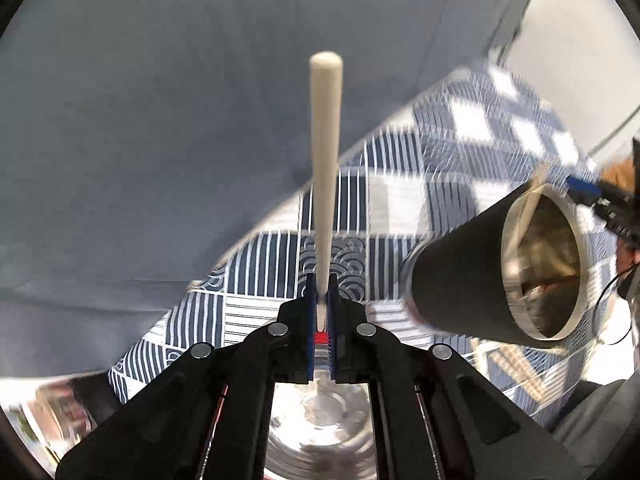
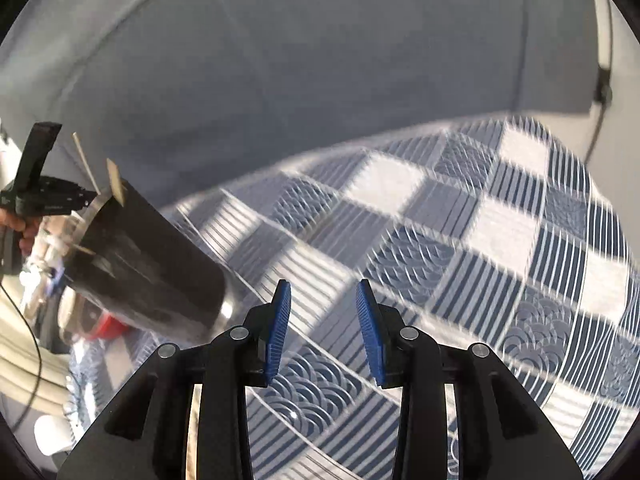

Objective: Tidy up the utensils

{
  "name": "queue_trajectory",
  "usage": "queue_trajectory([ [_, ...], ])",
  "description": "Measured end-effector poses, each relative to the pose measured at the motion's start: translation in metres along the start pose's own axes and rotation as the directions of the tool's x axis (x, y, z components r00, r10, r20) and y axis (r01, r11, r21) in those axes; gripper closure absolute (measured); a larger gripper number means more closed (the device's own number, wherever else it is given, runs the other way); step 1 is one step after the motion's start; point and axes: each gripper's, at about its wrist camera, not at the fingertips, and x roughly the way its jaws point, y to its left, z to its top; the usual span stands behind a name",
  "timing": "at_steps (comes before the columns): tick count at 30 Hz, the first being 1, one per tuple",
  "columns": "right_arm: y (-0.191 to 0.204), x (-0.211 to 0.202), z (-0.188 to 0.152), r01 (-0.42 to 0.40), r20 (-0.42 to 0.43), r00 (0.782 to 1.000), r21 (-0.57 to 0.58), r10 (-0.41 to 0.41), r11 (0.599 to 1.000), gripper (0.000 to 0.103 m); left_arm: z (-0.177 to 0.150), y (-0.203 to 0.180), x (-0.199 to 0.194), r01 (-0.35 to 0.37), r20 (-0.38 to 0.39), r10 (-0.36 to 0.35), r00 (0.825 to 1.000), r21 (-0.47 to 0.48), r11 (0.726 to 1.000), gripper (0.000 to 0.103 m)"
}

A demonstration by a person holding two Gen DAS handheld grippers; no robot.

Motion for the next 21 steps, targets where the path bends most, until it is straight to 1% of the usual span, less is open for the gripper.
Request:
queue_trajectory([
  [2,0.013,-0.012,0.017,-0.03,0.043,0.999,-0.026,0.031,0.999,0.071,-0.001,-0.004,-0.029,0.01,0.067,-0.008,0.998,-0.028,1.0,0.098],
  [4,0.032,-0.029,0.037,-0.08,0.095,0.992,-0.065,0.085,0.995,0.07,-0.006,-0.01,-0.061,0.013,0.127,-0.008,0.992,-0.036,0.999,0.098],
  [5,0.038,-0.035,0.041,-0.095,0.111,0.988,-0.079,0.104,0.992,0.07,-0.006,-0.011,-0.076,0.021,0.155,-0.014,0.988,-0.043,0.999,0.098],
  [7,0.058,-0.048,0.053,-0.13,0.14,0.979,-0.116,0.146,0.985,0.07,-0.009,-0.018,-0.098,0.039,0.21,-0.027,0.977,-0.053,0.998,0.098],
  [9,0.075,-0.054,0.059,-0.159,0.151,0.972,-0.146,0.181,0.976,0.07,-0.009,-0.027,-0.116,0.052,0.261,-0.036,0.965,-0.054,0.997,0.098],
  [10,0.083,-0.056,0.061,-0.171,0.152,0.969,-0.162,0.196,0.972,0.07,-0.008,-0.033,-0.126,0.075,0.285,-0.056,0.957,-0.055,0.996,0.098],
  [11,0.091,-0.057,0.062,-0.181,0.151,0.966,-0.176,0.209,0.968,0.07,-0.008,-0.038,-0.133,0.083,0.303,-0.064,0.951,-0.052,0.995,0.098],
  [12,0.101,-0.059,0.063,-0.197,0.148,0.962,-0.2,0.228,0.96,0.07,-0.008,-0.042,-0.137,0.085,0.312,-0.066,0.948,-0.048,0.995,0.098],
  [14,0.113,-0.059,0.06,-0.213,0.139,0.958,-0.234,0.25,0.949,0.07,-0.007,-0.055,-0.14,0.124,0.325,-0.103,0.94,-0.046,0.991,0.098],
  [15,0.118,-0.057,0.059,-0.221,0.128,0.958,-0.247,0.257,0.943,0.07,-0.006,-0.064,-0.139,0.122,0.329,-0.103,0.939,-0.037,0.992,0.098],
  [17,0.124,-0.051,0.054,-0.225,0.103,0.96,-0.265,0.26,0.938,0.07,-0.003,-0.075,-0.128,0.142,0.32,-0.126,0.939,-0.029,0.989,0.098],
  [19,0.127,-0.043,0.048,-0.235,0.071,0.962,-0.274,0.263,0.933,0.07,-0.002,-0.085,-0.113,0.141,0.298,-0.125,0.946,-0.034,0.989,0.098],
  [21,0.127,-0.035,0.04,-0.243,0.039,0.963,-0.284,0.265,0.927,0.06,-0.003,-0.095,-0.092,0.135,0.269,-0.119,0.956,-0.042,0.99,0.098],
])
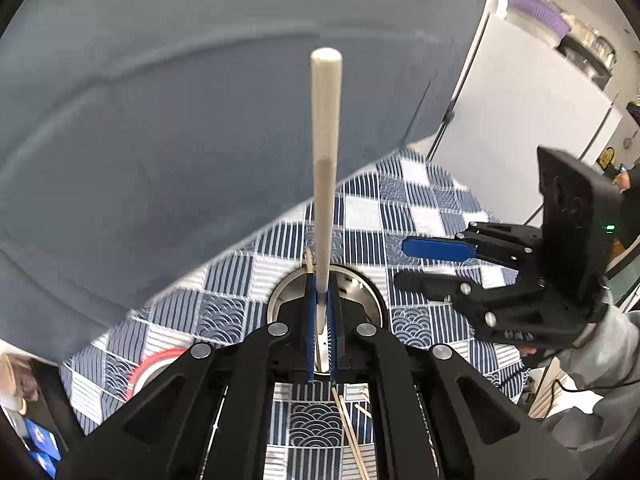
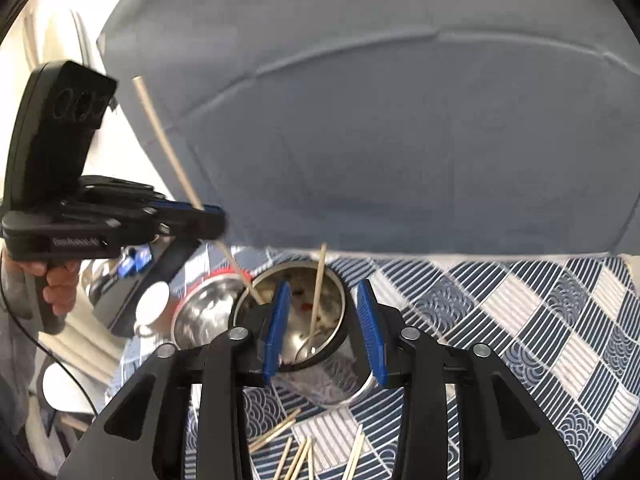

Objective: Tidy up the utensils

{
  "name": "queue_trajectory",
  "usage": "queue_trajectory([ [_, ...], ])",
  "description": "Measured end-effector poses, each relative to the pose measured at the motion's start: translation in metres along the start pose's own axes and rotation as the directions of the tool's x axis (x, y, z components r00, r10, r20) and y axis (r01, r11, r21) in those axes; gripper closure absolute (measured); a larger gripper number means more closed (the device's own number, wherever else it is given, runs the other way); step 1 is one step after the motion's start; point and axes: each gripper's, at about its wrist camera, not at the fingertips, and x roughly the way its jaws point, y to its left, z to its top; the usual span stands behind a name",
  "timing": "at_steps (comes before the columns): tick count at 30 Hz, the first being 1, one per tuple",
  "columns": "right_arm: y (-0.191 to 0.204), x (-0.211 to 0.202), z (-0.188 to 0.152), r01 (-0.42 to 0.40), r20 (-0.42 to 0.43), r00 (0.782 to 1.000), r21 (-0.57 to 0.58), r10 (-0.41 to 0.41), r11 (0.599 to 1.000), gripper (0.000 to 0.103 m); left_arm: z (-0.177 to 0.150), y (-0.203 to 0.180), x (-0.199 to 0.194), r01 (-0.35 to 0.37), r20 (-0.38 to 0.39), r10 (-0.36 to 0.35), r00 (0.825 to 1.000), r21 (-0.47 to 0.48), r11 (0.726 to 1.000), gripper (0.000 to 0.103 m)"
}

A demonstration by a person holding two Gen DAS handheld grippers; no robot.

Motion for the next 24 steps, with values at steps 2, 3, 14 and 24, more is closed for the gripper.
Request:
queue_trajectory([
  [2,0.001,0.004,-0.008,0.017,-0.009,1.0,-0.014,-0.017,1.0,0.041,-0.01,-0.006,0.015,-0.021,-0.016,0.021,1.0,0.002,1.0,0.098],
  [3,0.001,0.004,-0.012,0.037,-0.01,0.999,-0.03,-0.037,0.999,0.04,-0.014,-0.007,0.018,-0.034,-0.016,0.034,0.999,-0.001,0.999,0.097],
  [14,-0.029,0.0,-0.039,0.151,-0.05,0.987,-0.046,-0.153,0.987,0.016,-0.06,-0.012,-0.008,-0.142,0.118,0.149,0.982,-0.067,0.988,0.005],
  [24,-0.046,0.004,-0.068,0.193,-0.134,0.973,0.023,-0.189,0.981,0.016,-0.134,-0.023,-0.016,-0.232,0.113,0.254,0.961,-0.172,0.957,0.006],
])
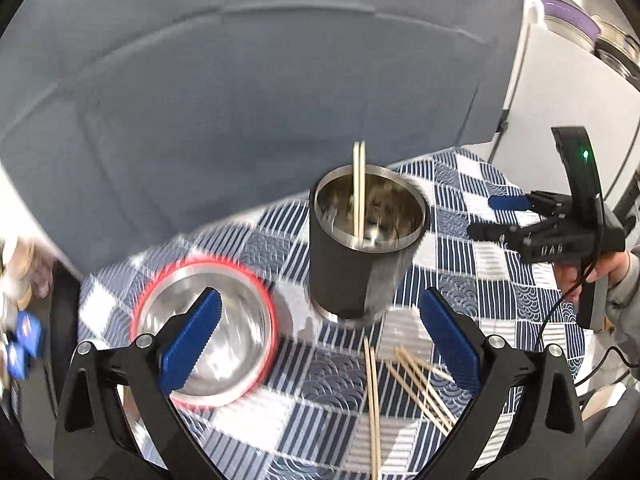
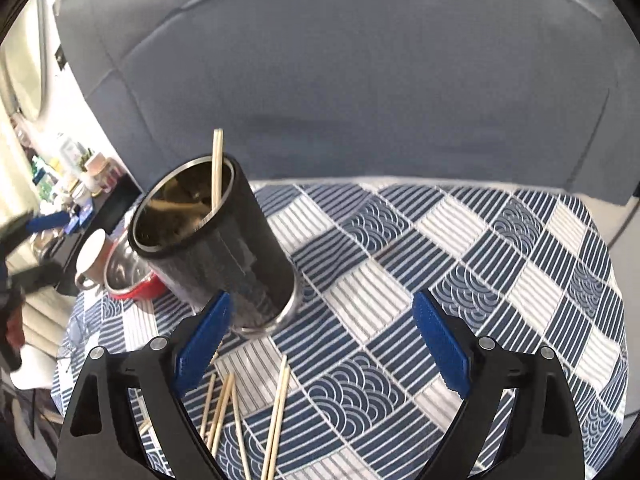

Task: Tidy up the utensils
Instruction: 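Lower the right tool toward the remaining chopsticks beside the holder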

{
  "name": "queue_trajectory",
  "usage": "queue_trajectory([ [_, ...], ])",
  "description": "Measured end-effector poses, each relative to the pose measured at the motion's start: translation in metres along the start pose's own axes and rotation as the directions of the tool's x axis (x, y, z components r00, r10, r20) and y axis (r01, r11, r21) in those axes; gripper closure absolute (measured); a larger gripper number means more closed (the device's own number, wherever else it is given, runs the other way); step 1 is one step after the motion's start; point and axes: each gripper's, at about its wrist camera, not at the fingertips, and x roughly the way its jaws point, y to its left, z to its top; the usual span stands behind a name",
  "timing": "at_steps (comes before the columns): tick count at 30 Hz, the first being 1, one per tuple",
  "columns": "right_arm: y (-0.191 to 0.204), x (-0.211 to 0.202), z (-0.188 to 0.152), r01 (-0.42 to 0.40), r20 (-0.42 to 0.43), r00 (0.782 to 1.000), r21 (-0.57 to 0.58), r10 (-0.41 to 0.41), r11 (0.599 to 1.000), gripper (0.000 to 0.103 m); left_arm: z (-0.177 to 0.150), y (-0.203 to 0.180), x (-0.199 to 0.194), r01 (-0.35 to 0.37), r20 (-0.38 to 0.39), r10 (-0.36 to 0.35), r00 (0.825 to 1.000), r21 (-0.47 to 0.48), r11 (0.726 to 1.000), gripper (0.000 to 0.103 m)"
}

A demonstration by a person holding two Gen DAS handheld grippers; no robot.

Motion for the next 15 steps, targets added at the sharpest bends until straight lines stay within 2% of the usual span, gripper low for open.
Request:
queue_trajectory([
  [6,0.012,0.012,-0.025,0.017,-0.058,0.998,-0.031,-0.018,0.999,0.016,-0.054,-0.005,0.018,0.038,-0.082,-0.046,0.996,-0.094,0.995,0.006],
  [12,0.019,0.025,-0.052,0.028,-0.128,0.991,-0.054,-0.035,0.998,0.016,-0.096,-0.014,0.035,0.023,-0.17,-0.044,0.984,-0.124,0.992,0.006],
  [15,0.019,0.034,-0.066,0.04,-0.173,0.984,-0.056,-0.049,0.998,0.016,-0.115,-0.016,0.051,0.017,-0.226,-0.05,0.973,-0.145,0.989,0.006],
])
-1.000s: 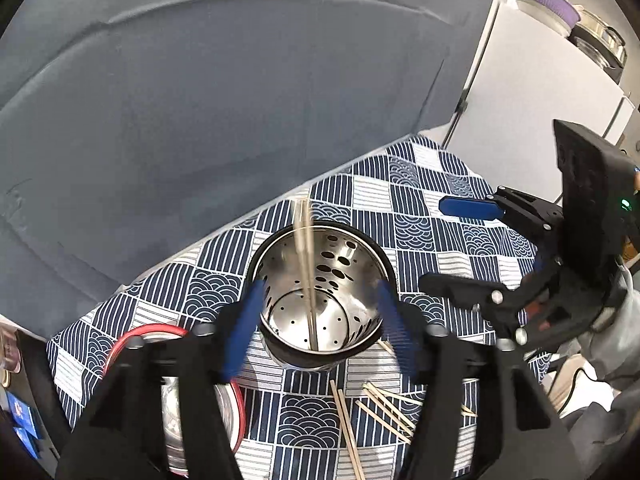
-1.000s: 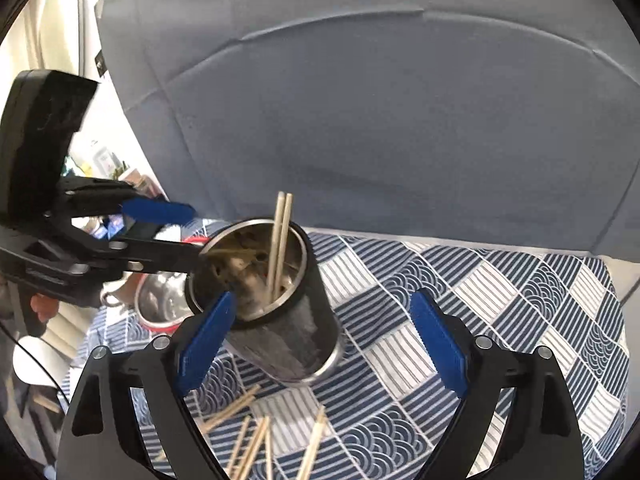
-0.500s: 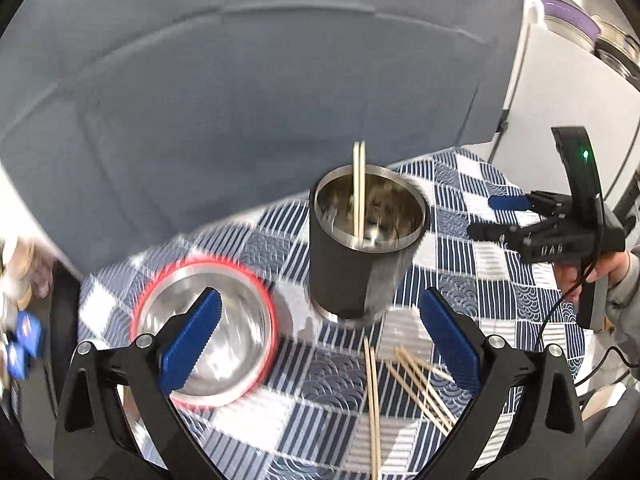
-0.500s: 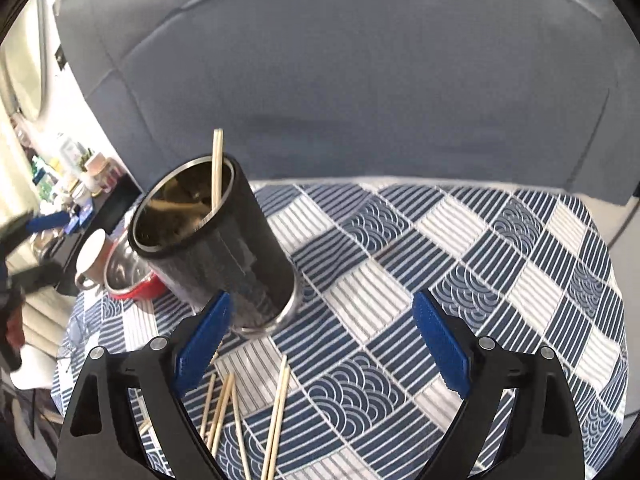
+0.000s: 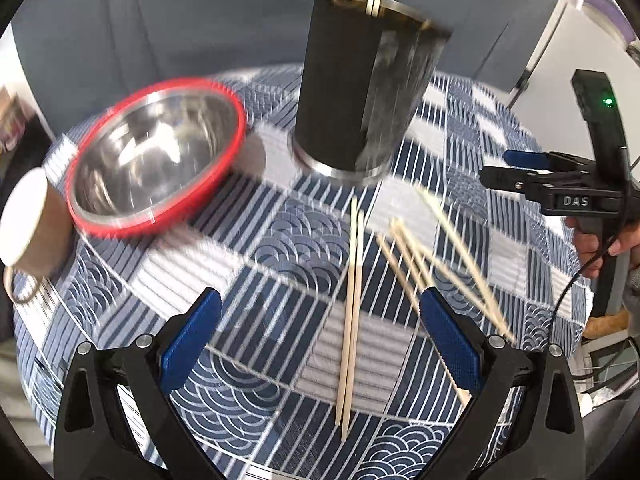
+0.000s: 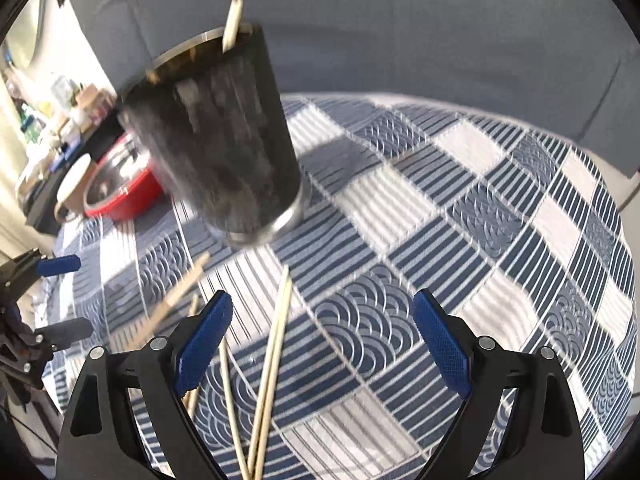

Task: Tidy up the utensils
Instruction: 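Lower the right tool toward the remaining chopsticks beside the holder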

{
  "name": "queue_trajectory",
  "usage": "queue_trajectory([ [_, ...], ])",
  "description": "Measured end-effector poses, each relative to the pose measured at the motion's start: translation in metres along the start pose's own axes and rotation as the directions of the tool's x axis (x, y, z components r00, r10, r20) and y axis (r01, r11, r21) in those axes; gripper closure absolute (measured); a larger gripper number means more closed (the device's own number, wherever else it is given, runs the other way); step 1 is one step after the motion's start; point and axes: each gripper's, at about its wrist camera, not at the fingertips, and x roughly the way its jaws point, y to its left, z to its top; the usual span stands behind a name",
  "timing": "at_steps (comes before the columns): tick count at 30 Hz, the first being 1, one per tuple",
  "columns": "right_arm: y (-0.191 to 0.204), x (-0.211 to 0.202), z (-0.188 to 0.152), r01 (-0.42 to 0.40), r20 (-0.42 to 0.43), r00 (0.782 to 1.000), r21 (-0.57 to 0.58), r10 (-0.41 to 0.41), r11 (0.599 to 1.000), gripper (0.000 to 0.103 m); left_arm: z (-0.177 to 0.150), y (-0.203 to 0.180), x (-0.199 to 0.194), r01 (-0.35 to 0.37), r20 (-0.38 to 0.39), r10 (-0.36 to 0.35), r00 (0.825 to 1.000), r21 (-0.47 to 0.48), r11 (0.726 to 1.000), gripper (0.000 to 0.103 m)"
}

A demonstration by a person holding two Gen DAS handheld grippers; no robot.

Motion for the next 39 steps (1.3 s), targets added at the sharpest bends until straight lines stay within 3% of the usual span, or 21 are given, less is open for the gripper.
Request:
queue_trajectory([
  [12,-0.005,0.027,-0.038,0.043,-0.116,0.992,0.015,-0.041,0.999,0.016,-0.017,0.0,0.038,-0.06,-0.083,0.06,0.995,0.003,0.998,0.006],
  [31,-0.003,0.04,-0.044,0.073,-0.137,0.988,0.014,-0.07,0.997,0.015,-0.015,0.014,0.047,-0.126,-0.096,0.13,0.987,0.041,0.991,0.005],
  [39,0.005,0.041,-0.043,0.084,-0.138,0.987,-0.004,-0.083,0.996,0.014,-0.014,0.022,0.045,-0.146,-0.103,0.146,0.984,0.01,0.989,0.005],
])
